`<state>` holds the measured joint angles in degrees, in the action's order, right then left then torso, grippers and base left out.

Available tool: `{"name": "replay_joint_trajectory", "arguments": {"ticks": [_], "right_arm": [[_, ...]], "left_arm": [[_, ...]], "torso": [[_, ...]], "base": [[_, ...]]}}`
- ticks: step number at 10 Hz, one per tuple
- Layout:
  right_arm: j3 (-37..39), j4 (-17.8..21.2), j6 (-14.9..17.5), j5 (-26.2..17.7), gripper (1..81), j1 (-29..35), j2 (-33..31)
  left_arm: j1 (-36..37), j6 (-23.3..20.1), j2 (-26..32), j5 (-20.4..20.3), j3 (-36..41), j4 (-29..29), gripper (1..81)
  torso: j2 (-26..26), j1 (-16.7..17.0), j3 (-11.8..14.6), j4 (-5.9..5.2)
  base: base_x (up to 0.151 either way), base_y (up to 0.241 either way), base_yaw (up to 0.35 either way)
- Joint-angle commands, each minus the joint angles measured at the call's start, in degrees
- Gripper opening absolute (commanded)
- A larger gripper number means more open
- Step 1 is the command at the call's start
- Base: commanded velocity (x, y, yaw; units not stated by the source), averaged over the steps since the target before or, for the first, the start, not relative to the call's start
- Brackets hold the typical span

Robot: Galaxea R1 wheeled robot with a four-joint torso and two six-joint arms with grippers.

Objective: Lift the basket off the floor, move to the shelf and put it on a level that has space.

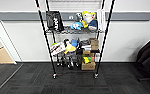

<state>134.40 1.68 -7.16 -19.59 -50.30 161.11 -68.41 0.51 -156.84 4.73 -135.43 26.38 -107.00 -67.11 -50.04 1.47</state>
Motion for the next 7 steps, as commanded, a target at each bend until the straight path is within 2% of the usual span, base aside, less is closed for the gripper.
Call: {"name": "replay_joint_trajectory", "arguments": {"ticks": [1, 5, 6, 7], "right_arm": [[0.06, 1.48, -0.05, -3.61, 81.1, 7.35, -0.24], [0.94, 1.66, -0.14, -4.84, 81.1, 7.97, -0.24], [1.03, 1.75, -0.14, -4.84, 81.1, 7.97, -0.33], [1.03, 1.75, -0.14, -4.84, 81.1, 8.15, -0.24]], "left_arm": [[5.08, 0.19, 1.27, 3.88, 0.42, 0.78, 81.1], [9.74, 0.19, 0.92, 5.46, 0.34, 0.6, 81.1], [10.27, 0.19, 0.91, 5.55, 0.34, 0.51, 81.1], [10.8, 0.19, 0.91, 5.55, 0.34, 0.51, 81.1]], "torso": [[-5.57, -3.6, 0.0, 0.0], [-13.2, -8.34, 0.0, 0.0], [-15.08, -9.53, -1.4, 0.0], [-17.11, -10.8, -5.36, 0.0]], "base": [[0.0, 0.0, 0.0], [0.0, 0.0, 0.0], [0.0, 0.0, 0.0], [0.0, 0.0, 0.0]]}}
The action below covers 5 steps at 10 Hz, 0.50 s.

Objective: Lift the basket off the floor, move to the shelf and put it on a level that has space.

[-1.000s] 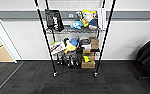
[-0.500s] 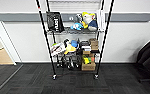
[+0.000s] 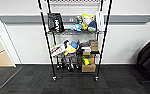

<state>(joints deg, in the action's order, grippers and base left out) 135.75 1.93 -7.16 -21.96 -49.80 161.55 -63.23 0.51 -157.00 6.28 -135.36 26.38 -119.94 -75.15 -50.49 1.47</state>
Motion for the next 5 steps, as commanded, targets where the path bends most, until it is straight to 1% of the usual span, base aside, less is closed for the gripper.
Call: {"name": "replay_joint_trajectory", "arguments": {"ticks": [1, 2, 3, 4, 5], "right_arm": [[-0.33, 2.37, -0.14, -2.48, 81.1, 7.91, -0.76], [-0.33, 2.64, -0.14, -2.48, 81.1, 8.35, -0.68], [-0.33, 2.73, -0.14, -2.48, 81.1, 8.7, -0.59], [-0.33, 2.91, -0.14, -2.48, 81.1, 9.05, -0.33], [-0.15, 3.08, -0.14, -2.48, 81.1, 9.67, -0.07]], "left_arm": [[5.7, 0.19, 1.07, 4.44, 0.28, 0.43, 81.1], [5.71, 0.1, 1.07, 4.71, 0.36, 0.43, 81.1], [5.71, 0.1, 1.16, 4.71, 0.45, 0.43, 81.1], [5.79, 0.1, 1.25, 4.71, 0.54, 0.43, 81.1], [6.14, 0.1, 1.34, 4.62, 0.54, 0.43, 81.1]], "torso": [[-5.44, -3.51, -5.23, 0.0], [-7.0, -4.5, -6.34, 0.0], [-2.93, -1.83, -7.93, 0.0], [-4.29, -2.42, -6.91, 0.0], [-4.7, -2.62, -4.77, 0.0]], "base": [[0.0, 0.0, 0.0], [0.0, 0.0, 0.0], [0.0, 0.0, 0.0], [0.0, 0.0, 0.0], [0.0, 0.0, 0.0]]}}
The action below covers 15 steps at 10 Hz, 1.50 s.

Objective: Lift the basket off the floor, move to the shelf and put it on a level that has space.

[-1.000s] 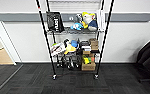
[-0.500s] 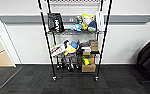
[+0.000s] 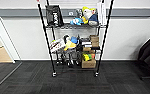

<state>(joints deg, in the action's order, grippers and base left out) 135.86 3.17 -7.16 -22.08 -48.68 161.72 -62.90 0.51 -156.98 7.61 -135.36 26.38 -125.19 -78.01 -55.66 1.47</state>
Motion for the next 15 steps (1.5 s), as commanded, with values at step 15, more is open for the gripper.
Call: {"name": "replay_joint_trajectory", "arguments": {"ticks": [15], "right_arm": [[6.24, 1.93, 0.04, -2.53, 81.1, 10.83, 8.03]], "left_arm": [[10.21, 0.1, 0.7, 2.68, 0.27, -0.01, 81.1]], "torso": [[-5.82, -3.8, -9.72, 0.0]], "base": [[0.0, 0.0, 0.0]]}}
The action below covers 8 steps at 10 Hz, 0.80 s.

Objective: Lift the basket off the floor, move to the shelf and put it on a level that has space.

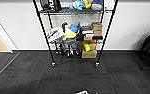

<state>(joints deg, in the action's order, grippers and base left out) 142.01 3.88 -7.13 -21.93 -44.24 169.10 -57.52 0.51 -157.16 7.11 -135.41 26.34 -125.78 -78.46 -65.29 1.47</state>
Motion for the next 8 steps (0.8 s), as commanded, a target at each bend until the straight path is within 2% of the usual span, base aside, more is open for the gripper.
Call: {"name": "replay_joint_trajectory", "arguments": {"ticks": [1, 4, 5, 8], "right_arm": [[0.19, 1.31, -0.08, -2.59, 81.1, 6.39, 0.92], [0.1, 1.66, -0.16, -2.42, 81.1, 7.01, 1.01], [0.01, 1.75, -0.16, -2.41, 81.1, 7.27, 1.01], [0.19, 2.28, -0.16, -1.8, 81.1, 7.54, 1.45]], "left_arm": [[5.17, 0.1, 0.79, 3.18, 0.32, 0.02, 81.1], [6.84, 0.1, 0.79, 3.35, 0.41, 0.46, 81.1], [7.55, 0.1, 0.97, 3.44, 0.41, 0.64, 81.1], [9.48, 0.1, 1.14, 3.53, 0.5, 0.73, 81.1]], "torso": [[-5.66, -3.65, 0.0, 0.0], [-10.67, -6.79, 0.0, 0.0], [-6.82, -4.26, 0.0, 0.0], [-10.07, -6.31, 0.0, 0.0]], "base": [[0.0, 0.0, 0.0], [0.0, 0.0, 0.0], [0.0, 0.0, 0.0], [0.0, 0.0, 0.0]]}}
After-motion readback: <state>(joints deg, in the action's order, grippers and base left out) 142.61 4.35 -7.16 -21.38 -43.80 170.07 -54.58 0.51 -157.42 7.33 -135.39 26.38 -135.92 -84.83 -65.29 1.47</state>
